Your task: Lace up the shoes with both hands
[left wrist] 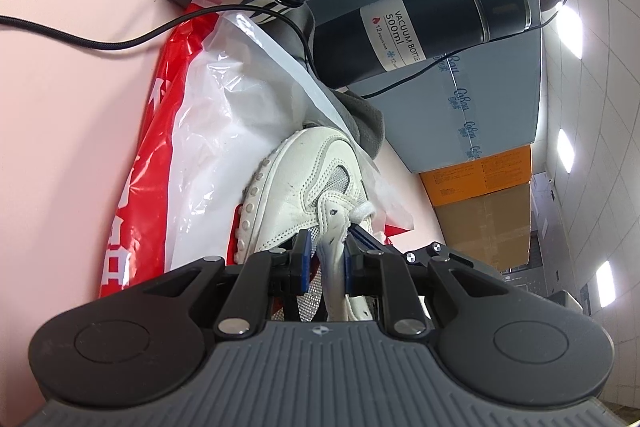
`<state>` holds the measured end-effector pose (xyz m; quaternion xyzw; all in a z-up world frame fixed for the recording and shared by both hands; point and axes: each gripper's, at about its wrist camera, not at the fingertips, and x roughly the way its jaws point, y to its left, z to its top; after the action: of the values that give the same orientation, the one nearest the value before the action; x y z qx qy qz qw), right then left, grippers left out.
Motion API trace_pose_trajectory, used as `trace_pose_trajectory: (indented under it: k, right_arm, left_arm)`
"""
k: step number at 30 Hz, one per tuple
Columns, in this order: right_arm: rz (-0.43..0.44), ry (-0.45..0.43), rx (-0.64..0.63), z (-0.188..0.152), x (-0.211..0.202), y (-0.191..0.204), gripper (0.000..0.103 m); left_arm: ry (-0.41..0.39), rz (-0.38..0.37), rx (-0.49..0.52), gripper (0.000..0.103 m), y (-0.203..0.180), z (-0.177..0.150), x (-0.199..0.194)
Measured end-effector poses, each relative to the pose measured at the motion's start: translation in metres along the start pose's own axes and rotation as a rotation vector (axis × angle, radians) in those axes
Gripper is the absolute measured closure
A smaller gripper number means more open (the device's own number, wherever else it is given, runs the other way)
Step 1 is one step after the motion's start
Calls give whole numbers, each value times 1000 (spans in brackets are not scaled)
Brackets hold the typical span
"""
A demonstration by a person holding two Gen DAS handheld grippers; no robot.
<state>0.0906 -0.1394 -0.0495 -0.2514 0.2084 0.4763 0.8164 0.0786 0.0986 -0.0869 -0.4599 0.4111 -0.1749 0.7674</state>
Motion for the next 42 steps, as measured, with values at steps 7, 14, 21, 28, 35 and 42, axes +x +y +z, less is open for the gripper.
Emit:
trace_pose_trajectory:
  k: [7, 14, 21, 28, 35, 42]
  right_arm:
    - [-5, -14, 6, 3, 2, 2, 101]
    - [-38, 14, -30, 8, 2, 9, 101]
    - [-23, 57, -53, 14, -1, 7, 98]
    - [-8, 155, -78, 26, 6, 8, 94]
    - [29, 150, -42, 30, -1, 0, 100]
    - [52, 128, -153, 22, 2, 1, 101]
  left_arm:
    - [-2, 4, 8, 88, -2, 0, -1]
    - [4, 5, 14, 88, -2, 2, -1]
    - [10, 11, 25, 88, -3, 3, 0]
    - [13, 20, 43, 87, -6, 3, 0]
    - [17, 13, 50, 86, -6, 4, -1]
    - [9, 28, 56, 86, -7, 5, -1]
